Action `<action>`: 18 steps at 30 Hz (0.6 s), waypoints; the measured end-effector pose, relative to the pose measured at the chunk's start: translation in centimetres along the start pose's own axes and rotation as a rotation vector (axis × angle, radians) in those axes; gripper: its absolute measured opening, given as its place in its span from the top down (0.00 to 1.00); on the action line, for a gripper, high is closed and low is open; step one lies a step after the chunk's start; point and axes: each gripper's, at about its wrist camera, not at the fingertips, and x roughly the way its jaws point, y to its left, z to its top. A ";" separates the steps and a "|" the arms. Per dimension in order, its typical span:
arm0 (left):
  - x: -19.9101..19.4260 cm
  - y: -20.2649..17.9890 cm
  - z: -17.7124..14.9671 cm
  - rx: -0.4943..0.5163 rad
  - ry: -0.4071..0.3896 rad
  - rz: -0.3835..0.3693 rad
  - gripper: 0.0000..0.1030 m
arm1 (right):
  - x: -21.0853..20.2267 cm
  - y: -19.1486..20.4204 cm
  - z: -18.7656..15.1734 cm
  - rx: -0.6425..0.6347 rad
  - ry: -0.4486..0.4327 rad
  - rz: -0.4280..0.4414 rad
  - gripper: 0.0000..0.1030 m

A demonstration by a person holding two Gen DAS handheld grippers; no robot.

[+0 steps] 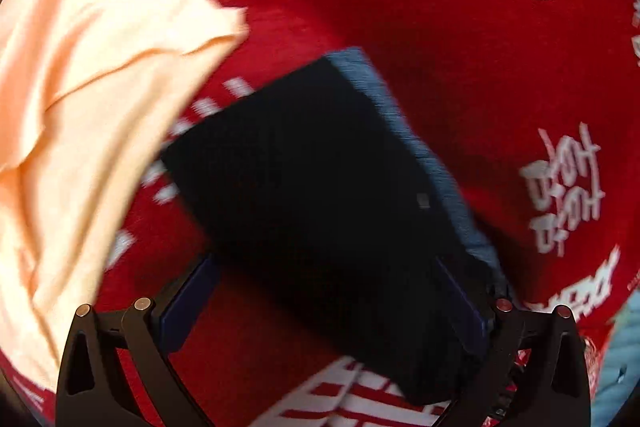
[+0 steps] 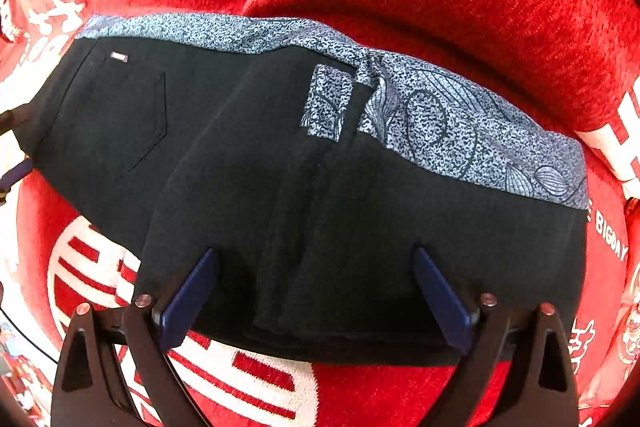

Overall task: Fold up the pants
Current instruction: 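Grasp the folded pants end with the left gripper and lift it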

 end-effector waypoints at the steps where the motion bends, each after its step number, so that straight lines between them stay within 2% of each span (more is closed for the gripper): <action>1: 0.2 -0.6 0.2 0.019 0.001 0.027 0.00 | 0.0 -0.2 0.1 0.008 0.000 0.005 0.04; 3: 0.9 -0.4 0.4 0.013 0.010 0.050 0.00 | -0.1 -0.6 0.4 0.017 0.002 0.010 0.04; 6: 1.5 0.6 0.9 -0.061 -0.001 0.035 0.00 | -0.3 -0.7 0.8 0.011 0.011 0.009 0.04; 7: 1.5 0.3 1.1 -0.058 -0.012 0.065 0.11 | -0.4 -0.6 1.3 0.006 0.015 0.007 0.04; 8: 1.9 -0.1 1.4 -0.031 -0.008 0.125 0.28 | -0.7 -0.6 1.9 0.002 0.019 -0.001 0.04; 9: 2.1 -0.8 1.5 0.010 -0.001 0.199 0.39 | -1.2 -0.6 2.3 0.002 0.019 -0.011 0.04; 10: 2.4 -1.5 1.4 0.065 0.005 0.247 0.59 | -2.1 -0.7 3.0 0.008 0.011 -0.007 0.04; 11: 2.3 -2.0 1.4 0.093 0.002 0.253 0.66 | -3.0 -0.6 3.5 0.015 0.004 0.011 0.04; 13: 1.8 -3.7 0.8 0.183 -0.026 0.279 0.69 | -4.7 -0.3 5.2 0.021 0.005 0.072 0.04; 16: 1.4 -7.8 -1.9 0.441 -0.119 0.401 0.69 | -6.7 1.4 8.2 -0.034 0.010 0.120 0.04; 18: 1.6 -9.2 -3.6 0.552 -0.150 0.452 0.71 | -8.0 3.3 10.4 -0.073 0.017 0.161 0.04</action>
